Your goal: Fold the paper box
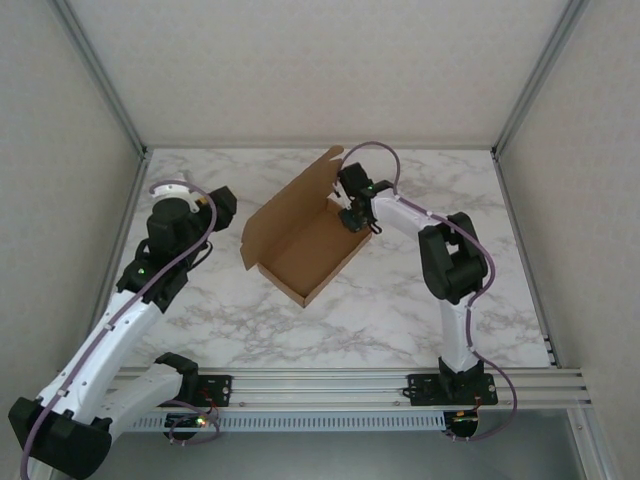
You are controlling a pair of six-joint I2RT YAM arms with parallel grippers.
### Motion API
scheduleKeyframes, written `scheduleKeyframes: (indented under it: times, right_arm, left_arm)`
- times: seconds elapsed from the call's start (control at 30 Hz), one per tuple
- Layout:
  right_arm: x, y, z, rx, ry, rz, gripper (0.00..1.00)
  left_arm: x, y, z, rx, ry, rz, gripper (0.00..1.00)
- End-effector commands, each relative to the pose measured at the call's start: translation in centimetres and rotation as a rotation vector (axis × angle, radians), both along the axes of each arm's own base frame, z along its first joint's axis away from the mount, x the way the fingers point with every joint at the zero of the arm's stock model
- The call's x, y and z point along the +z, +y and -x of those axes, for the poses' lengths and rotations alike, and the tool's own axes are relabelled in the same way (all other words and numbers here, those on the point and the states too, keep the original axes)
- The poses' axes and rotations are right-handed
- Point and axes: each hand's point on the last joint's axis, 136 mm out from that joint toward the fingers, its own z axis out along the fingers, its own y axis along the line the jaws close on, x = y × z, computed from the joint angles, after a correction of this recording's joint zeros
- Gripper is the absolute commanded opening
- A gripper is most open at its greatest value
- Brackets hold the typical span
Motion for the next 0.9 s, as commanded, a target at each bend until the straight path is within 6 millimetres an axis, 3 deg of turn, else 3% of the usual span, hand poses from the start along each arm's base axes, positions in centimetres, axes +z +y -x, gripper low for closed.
scheduleKeyframes:
  times: [0.0,0.13,0.2,0.37,0.57,0.7,0.87]
  right_arm:
    - [0.1,-1.0,3.9,-0.093,0.109,-0.010,0.34]
    - [-1.2,-0.2,7.2,-0.049,0.182,-0.054,0.41]
    - [-1.3,-0.5,7.4,-0.043,0.162,-0.026,0.42]
    - [-0.4,-0.5,6.5,-0.034,0.107,-0.020,0.41]
    - [-1.4,-0.7,5.0,-0.036,0.092,0.046,0.39]
    - [-2.3,-0.8,4.4,-0.039,0.101,0.083,0.32]
    - [-1.7,-1.2,4.4,-0.064,0.061,0.132,0.20]
  left_arm:
    - [0.4,2.7,0.7,0.125,-0.034,-0.017,0.62]
    - [-0.5,3.0,1.3,0.128,-0.051,-0.020,0.63]
    - [-1.0,3.0,1.6,0.126,-0.058,-0.019,0.63]
    - [-0.9,2.9,1.9,0.113,-0.073,-0.011,0.64]
    - [-1.0,3.0,2.0,0.115,-0.076,-0.016,0.65]
    - [-1.2,3.0,1.9,0.117,-0.072,-0.020,0.65]
    - [-1.1,3.3,2.0,0.131,-0.075,-0.030,0.65]
